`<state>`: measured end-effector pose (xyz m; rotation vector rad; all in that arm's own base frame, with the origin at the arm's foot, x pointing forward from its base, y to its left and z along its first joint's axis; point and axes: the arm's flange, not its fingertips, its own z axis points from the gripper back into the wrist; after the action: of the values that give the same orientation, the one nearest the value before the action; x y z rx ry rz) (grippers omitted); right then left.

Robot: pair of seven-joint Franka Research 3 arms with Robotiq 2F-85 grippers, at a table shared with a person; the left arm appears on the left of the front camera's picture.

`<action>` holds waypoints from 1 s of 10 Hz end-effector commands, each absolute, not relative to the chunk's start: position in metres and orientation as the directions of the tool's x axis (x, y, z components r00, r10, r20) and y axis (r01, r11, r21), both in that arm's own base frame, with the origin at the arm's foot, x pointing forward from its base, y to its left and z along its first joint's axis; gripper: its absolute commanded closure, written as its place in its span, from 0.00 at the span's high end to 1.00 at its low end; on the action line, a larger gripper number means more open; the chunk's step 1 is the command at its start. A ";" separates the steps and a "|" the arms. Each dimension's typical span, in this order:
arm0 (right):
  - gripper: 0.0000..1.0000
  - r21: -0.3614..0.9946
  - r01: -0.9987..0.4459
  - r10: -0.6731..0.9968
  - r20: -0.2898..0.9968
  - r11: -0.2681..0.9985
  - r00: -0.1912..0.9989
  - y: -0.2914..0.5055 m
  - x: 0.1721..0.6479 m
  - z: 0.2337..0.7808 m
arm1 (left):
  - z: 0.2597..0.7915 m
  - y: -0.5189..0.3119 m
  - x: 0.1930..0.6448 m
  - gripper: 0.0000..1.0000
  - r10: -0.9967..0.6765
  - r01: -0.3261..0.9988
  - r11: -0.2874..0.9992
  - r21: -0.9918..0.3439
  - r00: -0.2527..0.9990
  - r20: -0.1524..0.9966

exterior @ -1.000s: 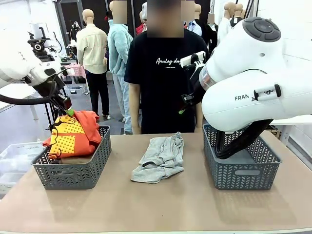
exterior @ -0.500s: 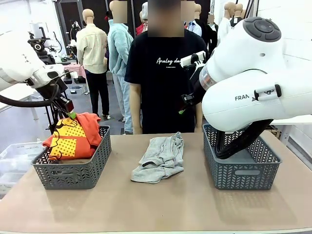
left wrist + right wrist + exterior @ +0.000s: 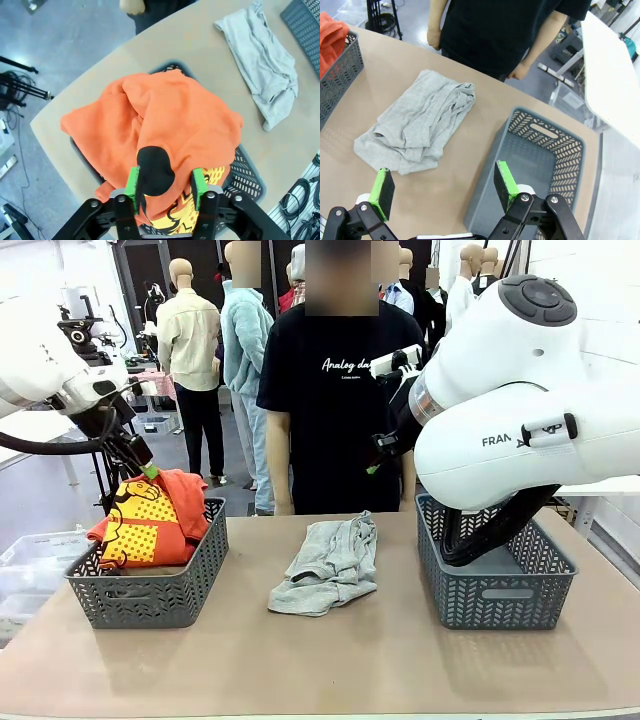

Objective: Sort the tops and bottoms.
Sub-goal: Sort the clothes according to human instructions.

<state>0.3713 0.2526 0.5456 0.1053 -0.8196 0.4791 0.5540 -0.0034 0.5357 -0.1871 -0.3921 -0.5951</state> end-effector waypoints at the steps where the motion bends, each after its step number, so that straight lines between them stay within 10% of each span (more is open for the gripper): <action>1: 1.00 -0.088 -0.456 0.369 0.730 0.885 0.576 0.252 0.371 0.543 | 0.548 -0.001 0.551 1.00 -0.502 0.570 0.821 -0.045 0.757 0.419; 10: 1.00 -0.088 -0.456 0.369 0.730 0.885 0.576 0.252 0.371 0.543 | 0.590 0.004 0.544 1.00 -0.496 0.570 0.822 -0.014 0.727 0.476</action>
<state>0.3713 0.2526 0.5456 0.1053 -0.8196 0.4791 0.5463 0.0036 0.5963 -0.1698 -0.4344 -0.6026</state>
